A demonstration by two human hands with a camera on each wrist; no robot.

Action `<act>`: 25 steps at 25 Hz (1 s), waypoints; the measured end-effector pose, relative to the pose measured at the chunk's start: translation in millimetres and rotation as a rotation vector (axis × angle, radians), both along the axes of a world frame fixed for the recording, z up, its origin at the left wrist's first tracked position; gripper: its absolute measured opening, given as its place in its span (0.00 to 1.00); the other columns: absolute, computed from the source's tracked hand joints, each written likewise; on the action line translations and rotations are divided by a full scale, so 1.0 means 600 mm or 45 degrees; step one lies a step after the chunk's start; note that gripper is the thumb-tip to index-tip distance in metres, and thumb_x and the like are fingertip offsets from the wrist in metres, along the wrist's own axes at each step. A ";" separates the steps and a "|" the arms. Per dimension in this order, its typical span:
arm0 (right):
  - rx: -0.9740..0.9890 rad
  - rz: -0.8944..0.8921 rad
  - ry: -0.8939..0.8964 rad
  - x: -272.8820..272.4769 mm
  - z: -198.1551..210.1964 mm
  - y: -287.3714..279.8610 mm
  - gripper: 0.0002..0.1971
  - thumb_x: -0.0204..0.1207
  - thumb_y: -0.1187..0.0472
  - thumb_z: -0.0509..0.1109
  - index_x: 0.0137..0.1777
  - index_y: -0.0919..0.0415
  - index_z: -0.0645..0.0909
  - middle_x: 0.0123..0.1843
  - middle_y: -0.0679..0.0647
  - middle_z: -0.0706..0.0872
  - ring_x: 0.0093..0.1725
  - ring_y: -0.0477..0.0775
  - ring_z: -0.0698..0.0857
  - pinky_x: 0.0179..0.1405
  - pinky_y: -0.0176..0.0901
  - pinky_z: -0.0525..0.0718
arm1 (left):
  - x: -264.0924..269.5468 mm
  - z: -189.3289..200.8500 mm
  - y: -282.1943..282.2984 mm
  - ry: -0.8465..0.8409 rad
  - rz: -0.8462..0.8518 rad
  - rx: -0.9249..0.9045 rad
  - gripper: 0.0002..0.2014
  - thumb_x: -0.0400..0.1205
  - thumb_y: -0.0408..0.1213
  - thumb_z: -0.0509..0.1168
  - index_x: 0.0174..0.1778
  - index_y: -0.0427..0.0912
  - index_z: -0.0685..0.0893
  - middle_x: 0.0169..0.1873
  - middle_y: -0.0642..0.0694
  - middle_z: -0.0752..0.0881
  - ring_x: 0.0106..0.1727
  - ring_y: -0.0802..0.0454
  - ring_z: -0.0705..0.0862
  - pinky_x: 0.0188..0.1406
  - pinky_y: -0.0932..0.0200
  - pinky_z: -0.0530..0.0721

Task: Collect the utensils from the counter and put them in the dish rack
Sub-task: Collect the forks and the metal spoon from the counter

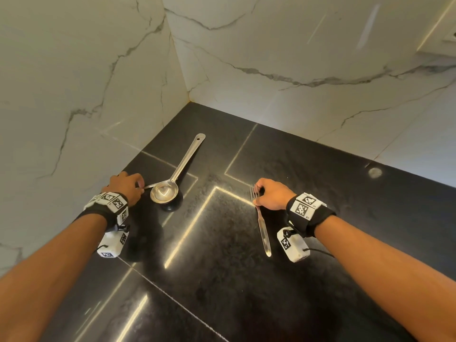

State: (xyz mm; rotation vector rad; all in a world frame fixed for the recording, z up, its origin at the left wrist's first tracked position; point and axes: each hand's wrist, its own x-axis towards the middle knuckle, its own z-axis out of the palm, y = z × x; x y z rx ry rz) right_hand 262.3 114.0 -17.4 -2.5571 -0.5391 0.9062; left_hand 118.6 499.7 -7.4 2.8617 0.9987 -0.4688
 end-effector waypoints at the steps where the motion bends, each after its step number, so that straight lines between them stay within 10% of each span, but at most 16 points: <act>1: 0.003 0.001 0.002 -0.005 -0.001 -0.001 0.17 0.71 0.55 0.77 0.58 0.52 0.78 0.57 0.53 0.85 0.56 0.58 0.83 0.59 0.56 0.84 | -0.015 0.002 -0.007 0.025 0.012 -0.005 0.04 0.82 0.45 0.65 0.50 0.55 0.78 0.55 0.44 0.76 0.61 0.37 0.77 0.60 0.37 0.79; 10: -0.119 0.108 -0.104 -0.039 0.016 0.004 0.20 0.70 0.52 0.78 0.60 0.55 0.80 0.62 0.58 0.80 0.58 0.62 0.84 0.59 0.57 0.85 | -0.137 -0.005 -0.053 -0.092 0.134 -0.047 0.20 0.79 0.33 0.67 0.66 0.51 0.74 0.66 0.42 0.76 0.65 0.37 0.77 0.61 0.34 0.79; 15: -0.145 0.184 -0.101 -0.069 0.031 0.009 0.20 0.67 0.58 0.79 0.58 0.59 0.80 0.59 0.58 0.76 0.54 0.62 0.83 0.52 0.53 0.84 | -0.175 -0.004 -0.054 -0.435 0.423 -0.285 0.17 0.77 0.29 0.70 0.61 0.45 0.79 0.53 0.43 0.82 0.53 0.40 0.84 0.52 0.46 0.81; 20: 0.228 0.252 0.124 -0.117 0.036 0.032 0.08 0.79 0.66 0.70 0.55 0.58 0.76 0.48 0.60 0.85 0.47 0.57 0.84 0.46 0.49 0.83 | -0.230 0.013 -0.045 -0.773 0.714 -0.588 0.09 0.82 0.32 0.68 0.56 0.39 0.89 0.40 0.41 0.89 0.44 0.40 0.89 0.55 0.39 0.88; 25: 0.676 0.381 0.071 -0.172 0.082 0.089 0.08 0.85 0.64 0.64 0.51 0.51 0.81 0.45 0.57 0.88 0.39 0.50 0.87 0.39 0.39 0.82 | -0.259 0.092 -0.092 -1.153 0.567 -0.505 0.07 0.83 0.40 0.66 0.48 0.48 0.90 0.40 0.41 0.89 0.47 0.38 0.87 0.53 0.38 0.87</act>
